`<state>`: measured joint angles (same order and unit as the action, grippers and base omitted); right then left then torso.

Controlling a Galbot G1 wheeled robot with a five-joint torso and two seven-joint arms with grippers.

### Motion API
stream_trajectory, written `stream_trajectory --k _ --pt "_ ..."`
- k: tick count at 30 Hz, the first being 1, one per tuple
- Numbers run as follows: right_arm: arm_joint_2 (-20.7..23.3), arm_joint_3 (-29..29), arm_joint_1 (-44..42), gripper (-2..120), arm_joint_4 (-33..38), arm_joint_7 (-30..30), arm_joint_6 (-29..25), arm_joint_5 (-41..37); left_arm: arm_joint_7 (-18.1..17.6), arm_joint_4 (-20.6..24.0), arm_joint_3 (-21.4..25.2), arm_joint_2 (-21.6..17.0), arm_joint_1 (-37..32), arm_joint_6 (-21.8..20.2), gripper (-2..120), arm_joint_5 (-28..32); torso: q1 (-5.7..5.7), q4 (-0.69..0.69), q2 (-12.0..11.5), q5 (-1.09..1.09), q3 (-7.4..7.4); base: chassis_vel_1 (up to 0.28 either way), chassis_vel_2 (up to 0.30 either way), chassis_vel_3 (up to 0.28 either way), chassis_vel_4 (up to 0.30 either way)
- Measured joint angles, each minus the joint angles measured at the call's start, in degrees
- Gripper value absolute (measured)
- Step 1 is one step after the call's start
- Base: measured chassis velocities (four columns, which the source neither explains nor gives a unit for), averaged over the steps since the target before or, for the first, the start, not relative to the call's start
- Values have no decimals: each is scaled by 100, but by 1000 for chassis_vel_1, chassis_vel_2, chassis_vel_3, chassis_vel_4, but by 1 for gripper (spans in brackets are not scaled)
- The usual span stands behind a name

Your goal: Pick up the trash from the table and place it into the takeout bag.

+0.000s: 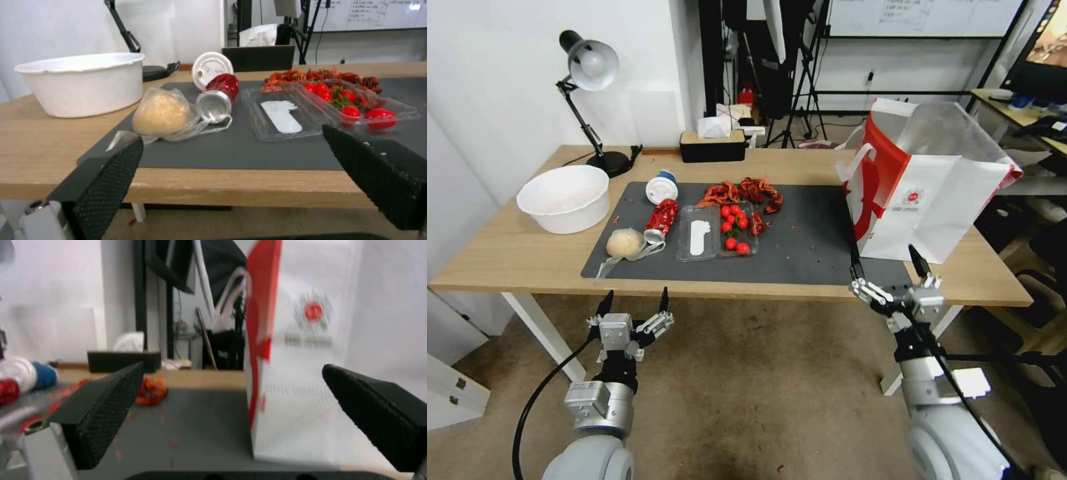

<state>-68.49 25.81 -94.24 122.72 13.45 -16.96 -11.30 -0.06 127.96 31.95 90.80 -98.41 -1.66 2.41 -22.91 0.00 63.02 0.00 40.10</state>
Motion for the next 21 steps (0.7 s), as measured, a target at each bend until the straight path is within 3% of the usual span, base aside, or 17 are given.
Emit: stream_trajectory --k 10,21 --pt "-211 -227 -297 100 -696 256 -547 152 -4 -46 9 -1 15 19 100 3 0 0 0 0 0 0 0 0 0" --pt "-302 -225 -269 100 -735 286 -617 183 -4 -168 28 -172 243 -5 100 -67 -1 1 0 -1 0 0 0 0 0"
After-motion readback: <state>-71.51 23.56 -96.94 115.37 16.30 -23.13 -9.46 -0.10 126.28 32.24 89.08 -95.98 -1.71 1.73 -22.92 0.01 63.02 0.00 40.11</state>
